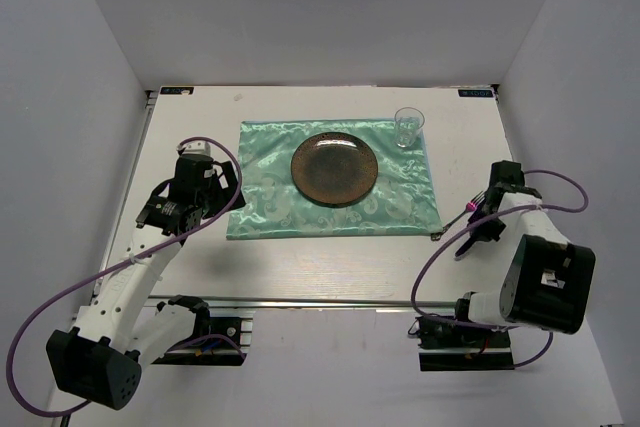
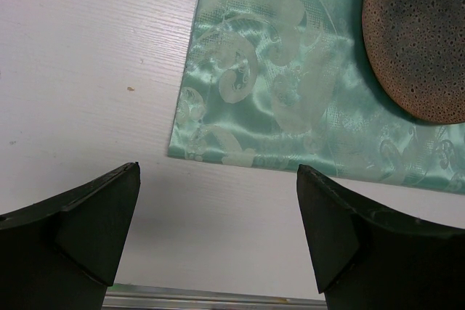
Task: Set the dinner table for one person
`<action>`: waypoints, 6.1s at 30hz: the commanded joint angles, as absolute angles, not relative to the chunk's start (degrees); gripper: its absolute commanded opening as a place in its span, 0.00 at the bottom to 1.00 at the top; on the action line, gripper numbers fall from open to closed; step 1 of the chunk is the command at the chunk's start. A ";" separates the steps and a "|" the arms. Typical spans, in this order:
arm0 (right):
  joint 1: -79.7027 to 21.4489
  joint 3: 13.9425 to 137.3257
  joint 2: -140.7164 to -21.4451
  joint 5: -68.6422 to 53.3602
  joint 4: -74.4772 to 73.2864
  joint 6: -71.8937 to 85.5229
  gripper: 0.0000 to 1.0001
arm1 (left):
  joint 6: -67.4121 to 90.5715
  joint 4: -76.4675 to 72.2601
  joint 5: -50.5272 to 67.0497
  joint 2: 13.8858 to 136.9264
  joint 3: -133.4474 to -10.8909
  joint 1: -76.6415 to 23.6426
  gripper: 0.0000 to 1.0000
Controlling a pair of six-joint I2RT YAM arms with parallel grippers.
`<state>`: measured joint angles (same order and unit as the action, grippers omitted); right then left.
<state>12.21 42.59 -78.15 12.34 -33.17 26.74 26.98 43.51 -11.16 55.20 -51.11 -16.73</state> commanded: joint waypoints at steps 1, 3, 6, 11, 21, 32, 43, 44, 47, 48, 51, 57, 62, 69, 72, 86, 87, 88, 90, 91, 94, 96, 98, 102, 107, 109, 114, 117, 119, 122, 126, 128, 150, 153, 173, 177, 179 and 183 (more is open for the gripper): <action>10.20 47.63 -74.01 13.97 -36.82 26.19 0.00 | 26.89 43.86 -11.60 54.49 -51.77 -17.05 0.98; 7.92 50.34 -73.91 13.97 -37.96 25.14 0.00 | 26.89 43.86 -11.69 54.58 -51.77 -17.05 0.98; 4.06 53.16 -75.67 10.99 -37.71 22.95 0.00 | 26.89 43.77 -11.95 54.67 -51.77 -17.05 0.98; -4.74 59.40 -84.36 8.95 -37.53 17.49 0.00 | 26.89 43.59 -12.83 54.40 -51.59 -17.05 0.98; -15.38 69.34 -97.29 9.67 -37.18 14.15 0.00 | 26.19 42.45 -11.69 54.32 -50.71 -17.05 0.98; -16.44 71.81 -103.45 9.76 -36.83 9.85 0.00 | 26.02 42.01 -11.78 54.32 -50.36 -17.05 0.98; -16.35 74.09 -106.26 8.00 -36.39 7.64 0.00 | 25.75 41.75 -11.43 54.67 -50.19 -17.05 0.98; -16.43 74.00 -106.52 7.91 -36.30 7.73 0.00 | 25.75 41.75 -11.43 54.75 -50.19 -17.05 0.98; -16.44 74.00 -107.40 7.73 -36.39 8.44 0.00 | 25.84 41.84 -11.43 54.76 -50.27 -17.05 0.98; -16.44 73.92 -107.58 7.82 -36.47 8.70 0.00 | 25.75 41.84 -11.34 54.84 -50.19 -17.05 0.98; -16.44 72.95 -107.32 7.74 -35.86 10.10 0.11 | 25.75 41.75 -11.34 54.67 -50.19 -17.05 0.98; -16.00 71.28 -102.32 6.16 -34.19 15.02 0.63 | 25.49 41.66 -10.72 54.67 -50.19 -17.05 0.98; -14.16 70.76 -94.23 14.55 -34.19 24.22 0.89 | 25.58 41.57 -10.63 54.23 -50.10 -17.05 0.98; -7.92 63.13 -90.71 27.67 -37.36 39.01 0.89 | 25.66 41.66 -11.07 53.26 -49.92 -17.05 0.98; -5.36 57.86 -89.21 27.86 -35.08 43.06 0.89 | 25.75 41.66 -10.99 53.26 -50.01 -17.05 0.98; -0.97 47.64 -91.58 25.76 -25.32 45.97 0.52 | 25.84 41.84 -11.16 52.12 -49.92 -17.05 0.98; -0.97 47.11 -91.76 25.32 -24.88 45.97 0.33 | 25.75 41.75 -11.25 51.95 -49.92 -17.05 0.98; -0.79 46.67 -91.76 25.14 -24.53 46.23 0.24 | 25.75 41.84 -11.25 51.94 -49.92 -17.05 0.98; -0.70 45.09 -91.06 24.43 -23.64 46.58 0.12 | 25.84 41.75 -11.34 51.94 -49.92 -17.05 0.98; -0.62 44.65 -90.53 24.43 -23.64 46.67 0.11 | 25.84 41.92 -11.25 51.94 -49.92 -17.05 0.98; 1.23 43.94 -87.20 26.96 -24.95 47.28 0.00 | 25.84 41.75 -11.34 51.86 -49.83 -17.05 0.98; 1.14 44.73 -82.90 28.73 -26.80 47.29 0.00 | 25.84 41.75 -11.25 51.86 -49.83 -17.05 0.98; 1.06 47.44 -78.08 32.15 -29.95 47.02 0.00 | 25.93 41.75 -11.25 51.86 -49.92 -17.05 0.98; -1.91 52.90 -70.33 31.30 -28.40 38.89 0.00 | 26.89 42.45 -13.43 51.24 -50.19 -17.05 0.98; -9.20 62.03 -74.08 13.82 -26.63 31.20 0.00 | 33.73 45.78 -23.62 49.40 -51.32 -15.91 0.98; -14.64 68.97 -77.50 10.12 -29.26 31.64 0.00 | 39.16 48.94 -30.74 48.96 -52.29 -15.91 0.98; -33.64 88.09 -92.69 12.12 -30.93 35.15 0.00 | 48.15 56.33 -39.80 46.33 -54.58 -15.91 0.98; -41.82 97.70 -105.08 14.67 -33.13 37.35 0.00 | 50.45 56.95 -42.09 41.77 -54.41 -15.39 0.98; -45.60 106.49 -113.62 14.07 -34.71 38.40 0.00 | 49.66 54.95 -42.28 38.95 -53.44 -15.38 0.98; -49.38 115.39 -122.15 15.99 -36.21 39.20 0.00 | 46.24 51.69 -40.61 34.37 -51.07 -15.38 0.98; -51.41 126.10 -132.26 16.17 -38.93 40.77 0.00 | 46.49 52.64 -41.22 34.27 -51.42 -15.38 0.98; -52.29 129.10 -136.31 16.61 -38.94 41.92 0.00 | 46.23 52.47 -40.35 35.33 -51.50 -15.38 0.98; -54.32 128.67 -146.07 15.65 -33.13 50.10 0.00 | 43.59 50.63 -37.18 37.53 -51.42 -15.38 0.98; -54.41 128.58 -146.07 15.38 -32.52 50.98 0.00 | 43.33 50.36 -36.83 37.53 -51.42 -15.38 0.98; -56.25 119.29 -126.53 15.91 -25.42 45.81 0.89 | 42.72 50.54 -37.44 38.05 -51.50 -15.38 0.98; -55.37 98.51 -109.20 17.10 -16.09 31.24 0.89 | 38.94 50.80 -37.53 42.18 -54.22 -15.38 0.98; -55.81 91.27 -97.77 26.23 -20.11 24.02 0.89 | 37.27 53.17 -37.27 45.86 -59.29 -15.90 0.98; -55.72 79.30 -79.93 42.59 -34.69 23.73 0.89 | 33.76 53.88 -35.17 47.90 -65.63 -15.74 0.98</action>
